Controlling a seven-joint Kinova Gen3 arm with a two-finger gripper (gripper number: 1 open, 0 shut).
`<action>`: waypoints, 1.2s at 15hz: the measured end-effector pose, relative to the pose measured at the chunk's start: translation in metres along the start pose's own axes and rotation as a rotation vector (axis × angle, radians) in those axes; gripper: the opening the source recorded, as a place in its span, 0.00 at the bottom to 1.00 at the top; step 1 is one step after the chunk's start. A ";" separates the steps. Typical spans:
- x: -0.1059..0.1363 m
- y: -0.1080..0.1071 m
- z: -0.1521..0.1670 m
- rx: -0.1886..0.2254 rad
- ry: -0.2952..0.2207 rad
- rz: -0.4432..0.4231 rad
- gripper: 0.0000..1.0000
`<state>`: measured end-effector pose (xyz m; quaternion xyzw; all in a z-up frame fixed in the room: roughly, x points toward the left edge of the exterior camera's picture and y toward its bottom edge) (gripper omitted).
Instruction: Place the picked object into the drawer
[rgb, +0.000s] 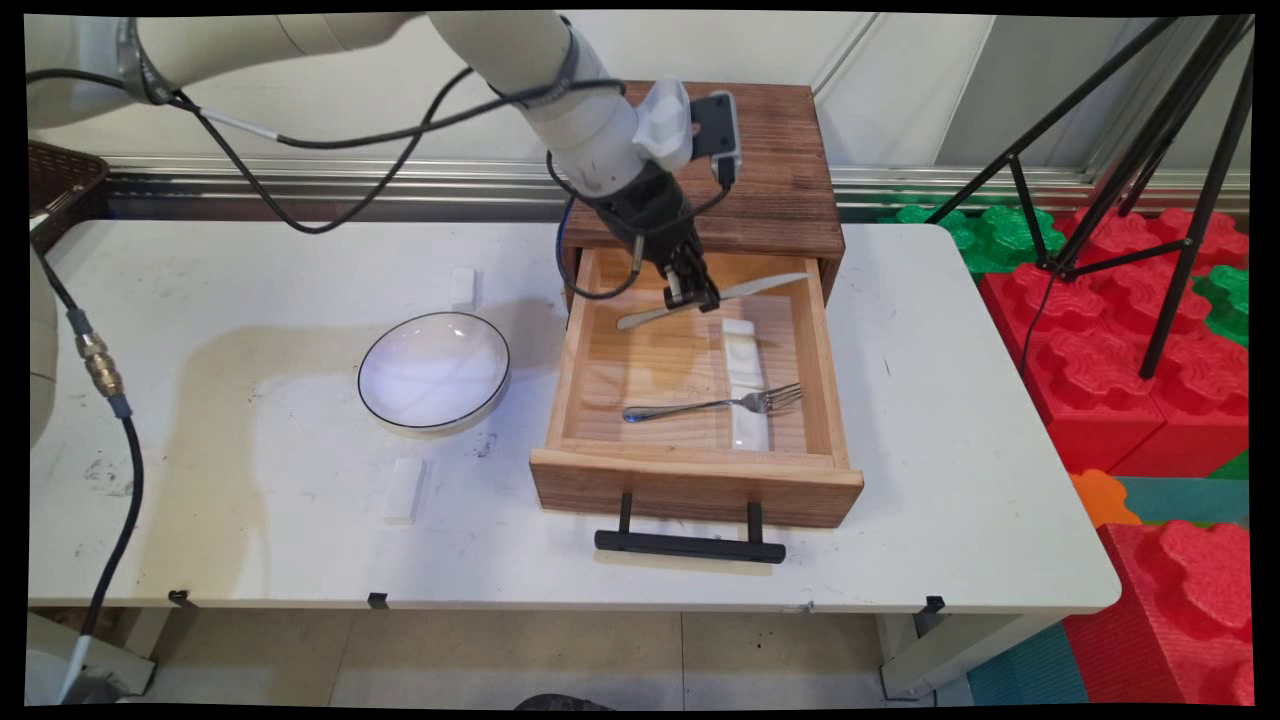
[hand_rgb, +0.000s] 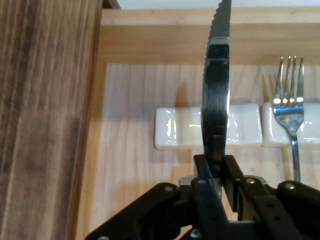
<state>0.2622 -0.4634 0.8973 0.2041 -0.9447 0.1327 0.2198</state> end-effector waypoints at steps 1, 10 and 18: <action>-0.002 0.000 0.005 -0.002 -0.005 -0.005 0.00; -0.017 -0.002 0.038 -0.021 -0.042 -0.024 0.00; -0.025 -0.003 0.057 -0.032 -0.063 -0.026 0.00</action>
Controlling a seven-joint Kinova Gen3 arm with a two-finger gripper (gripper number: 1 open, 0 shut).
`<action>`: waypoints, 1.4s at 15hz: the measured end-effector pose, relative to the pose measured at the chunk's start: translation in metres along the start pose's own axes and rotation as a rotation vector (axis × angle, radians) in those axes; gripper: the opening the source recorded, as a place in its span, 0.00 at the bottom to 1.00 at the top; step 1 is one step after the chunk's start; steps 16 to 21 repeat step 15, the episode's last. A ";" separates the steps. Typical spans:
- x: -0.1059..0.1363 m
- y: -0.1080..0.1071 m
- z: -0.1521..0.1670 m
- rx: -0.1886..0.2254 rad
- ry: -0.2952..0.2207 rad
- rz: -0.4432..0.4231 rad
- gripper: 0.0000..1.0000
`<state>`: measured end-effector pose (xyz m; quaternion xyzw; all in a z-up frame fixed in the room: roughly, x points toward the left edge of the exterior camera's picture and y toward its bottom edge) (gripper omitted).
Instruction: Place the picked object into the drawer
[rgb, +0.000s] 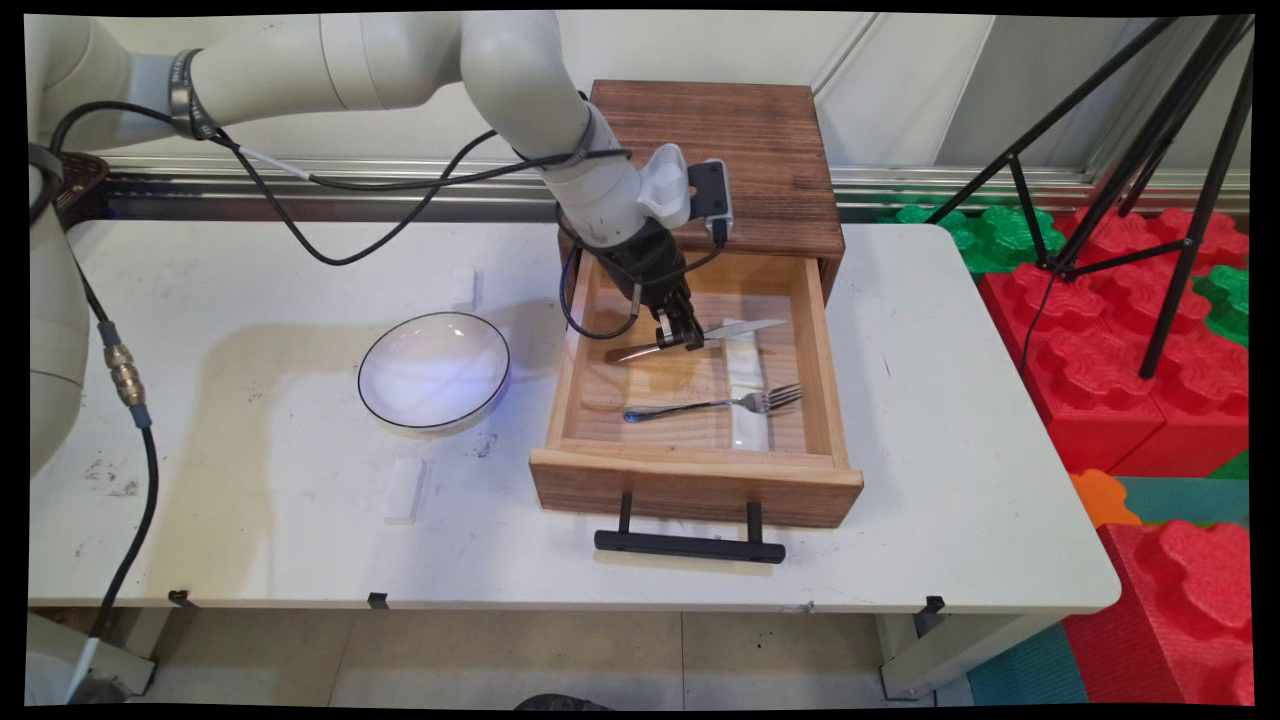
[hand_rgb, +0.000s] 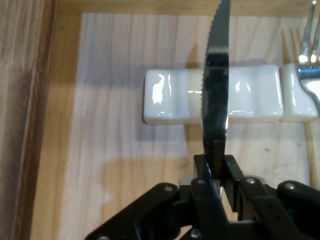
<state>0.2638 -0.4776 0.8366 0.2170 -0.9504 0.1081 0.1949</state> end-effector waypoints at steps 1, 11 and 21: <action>0.000 0.000 0.002 -0.001 -0.001 0.000 0.00; -0.002 -0.001 0.012 -0.002 0.000 0.000 1.00; -0.001 -0.004 0.013 0.016 0.022 -0.001 1.00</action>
